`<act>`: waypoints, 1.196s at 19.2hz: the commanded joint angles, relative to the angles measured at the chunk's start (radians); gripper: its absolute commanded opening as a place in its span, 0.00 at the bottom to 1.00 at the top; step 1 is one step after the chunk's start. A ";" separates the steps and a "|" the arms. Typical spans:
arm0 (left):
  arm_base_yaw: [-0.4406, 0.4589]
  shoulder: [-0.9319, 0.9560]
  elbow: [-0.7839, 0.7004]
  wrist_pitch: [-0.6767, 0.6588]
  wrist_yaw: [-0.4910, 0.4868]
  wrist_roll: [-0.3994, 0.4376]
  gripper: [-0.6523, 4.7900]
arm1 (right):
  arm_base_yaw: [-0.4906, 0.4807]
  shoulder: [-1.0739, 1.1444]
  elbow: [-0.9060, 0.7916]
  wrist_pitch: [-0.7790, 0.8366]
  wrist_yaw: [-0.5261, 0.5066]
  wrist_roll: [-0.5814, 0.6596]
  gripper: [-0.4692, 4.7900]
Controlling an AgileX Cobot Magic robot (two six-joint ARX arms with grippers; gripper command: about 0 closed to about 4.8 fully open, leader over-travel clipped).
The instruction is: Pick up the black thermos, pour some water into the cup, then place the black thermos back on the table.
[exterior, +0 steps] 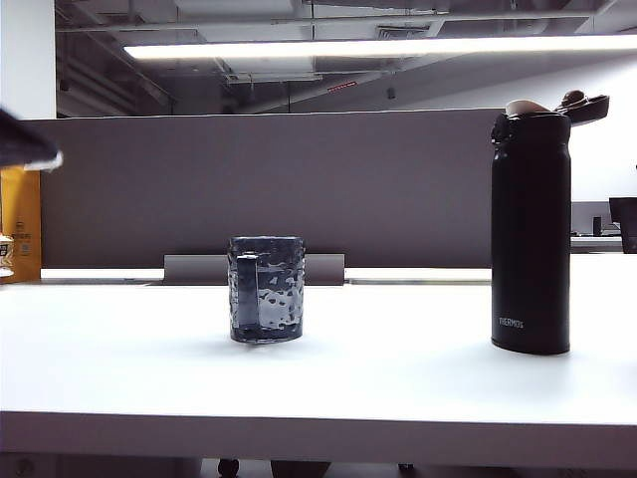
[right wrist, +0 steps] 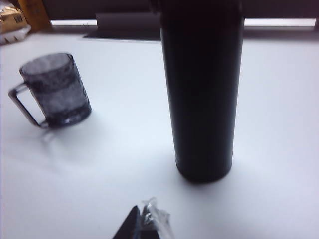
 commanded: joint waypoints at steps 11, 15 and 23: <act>0.000 -0.001 -0.082 0.003 -0.018 0.003 0.11 | 0.001 -0.001 -0.023 -0.031 0.014 -0.011 0.07; 0.000 -0.001 -0.082 -0.017 -0.022 0.003 0.11 | 0.001 -0.001 -0.023 -0.037 0.014 -0.010 0.09; 0.001 -0.005 -0.082 -0.016 -0.022 0.003 0.11 | 0.001 -0.001 -0.023 -0.037 0.014 -0.010 0.09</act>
